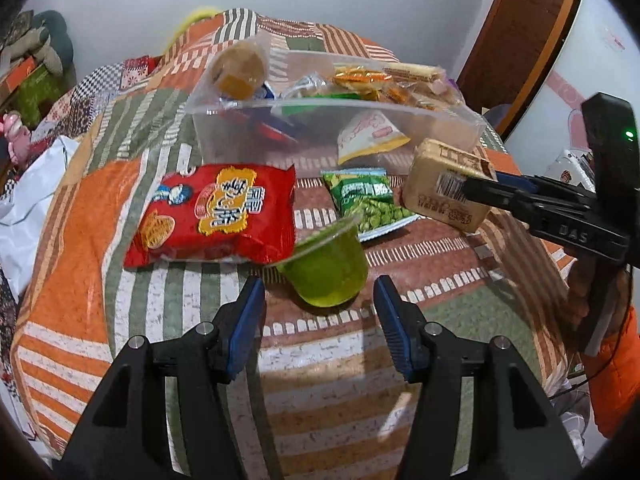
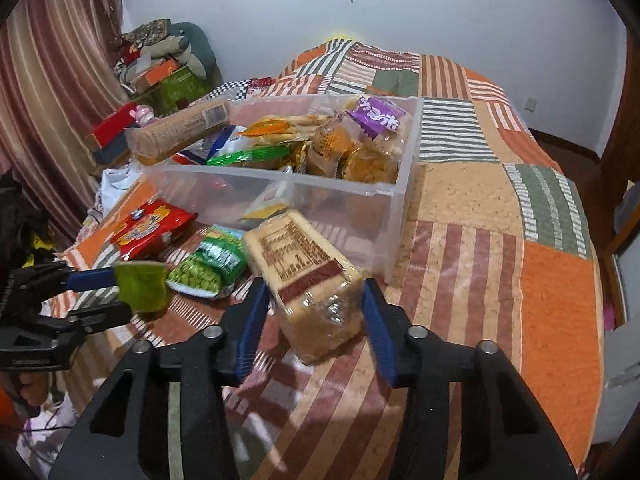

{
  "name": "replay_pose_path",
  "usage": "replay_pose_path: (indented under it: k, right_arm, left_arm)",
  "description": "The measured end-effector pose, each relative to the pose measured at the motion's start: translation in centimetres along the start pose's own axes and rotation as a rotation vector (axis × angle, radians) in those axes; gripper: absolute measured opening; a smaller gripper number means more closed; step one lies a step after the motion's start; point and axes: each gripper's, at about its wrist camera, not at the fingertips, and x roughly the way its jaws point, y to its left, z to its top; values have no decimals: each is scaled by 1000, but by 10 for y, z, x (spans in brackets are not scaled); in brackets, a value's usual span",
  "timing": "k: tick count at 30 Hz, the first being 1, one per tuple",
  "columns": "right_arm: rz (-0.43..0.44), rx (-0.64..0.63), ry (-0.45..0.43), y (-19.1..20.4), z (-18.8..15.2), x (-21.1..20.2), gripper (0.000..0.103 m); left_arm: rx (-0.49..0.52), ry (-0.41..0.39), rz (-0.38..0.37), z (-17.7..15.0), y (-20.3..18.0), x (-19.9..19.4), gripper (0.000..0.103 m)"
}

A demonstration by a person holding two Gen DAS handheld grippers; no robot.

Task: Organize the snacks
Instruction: 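Move both tools down to the jelly cup and square bread loaf, then grasp the green jelly cup with the left tool while the right grasps the square bread loaf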

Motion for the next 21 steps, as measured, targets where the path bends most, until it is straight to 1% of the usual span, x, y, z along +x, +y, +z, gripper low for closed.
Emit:
replay_pose_path:
  k: [3, 5, 9, 12, 14, 18, 19, 21]
  right_arm:
    - [6, -2, -6, 4, -5, -7, 35]
    - [5, -7, -11, 7, -9, -12, 34]
    - [26, -3, -13, 13, -15, -16, 35]
    - [66, -13, 9, 17, -15, -12, 35]
    - [62, -17, 11, 20, -13, -8, 36]
    - [40, -23, 13, 22, -9, 0, 36]
    - [40, -21, 14, 23, -8, 3, 36]
    - [38, -13, 12, 24, -7, 5, 43]
  left_arm:
    - [-16, 4, -4, 0, 0, 2, 56]
    - [-21, 6, -8, 3, -1, 4, 57]
    - [-39, 16, -5, 10, -3, 14, 57]
    - [-48, 22, 7, 14, -4, 23, 57]
    - [-55, 30, 6, 15, -5, 29, 57]
    - [-58, 11, 12, 18, -8, 34, 57]
    - [-56, 7, 16, 19, -9, 34, 57]
    - [-55, 2, 16, 19, -9, 36, 57]
